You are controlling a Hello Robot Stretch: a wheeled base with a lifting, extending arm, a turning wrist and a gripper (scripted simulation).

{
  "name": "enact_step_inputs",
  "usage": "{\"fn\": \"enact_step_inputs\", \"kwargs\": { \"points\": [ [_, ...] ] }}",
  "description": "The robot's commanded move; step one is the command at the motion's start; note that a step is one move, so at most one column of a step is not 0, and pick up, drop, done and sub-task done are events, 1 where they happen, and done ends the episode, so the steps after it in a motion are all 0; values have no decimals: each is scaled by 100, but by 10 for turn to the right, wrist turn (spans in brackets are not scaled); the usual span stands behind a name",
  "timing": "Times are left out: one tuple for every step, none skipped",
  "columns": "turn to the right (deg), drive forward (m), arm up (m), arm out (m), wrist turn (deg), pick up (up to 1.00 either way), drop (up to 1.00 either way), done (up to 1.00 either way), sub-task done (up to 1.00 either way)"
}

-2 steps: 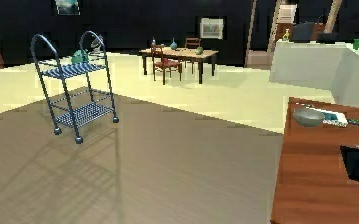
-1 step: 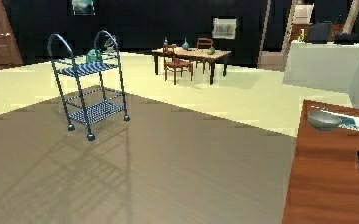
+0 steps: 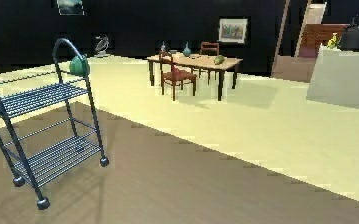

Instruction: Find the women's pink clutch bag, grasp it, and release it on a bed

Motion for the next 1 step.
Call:
{"fn": "enact_step_inputs", "kwargs": {
  "points": [
    [0, 100, 0, 0, 0, 0, 0, 0, 0]
  ]
}}
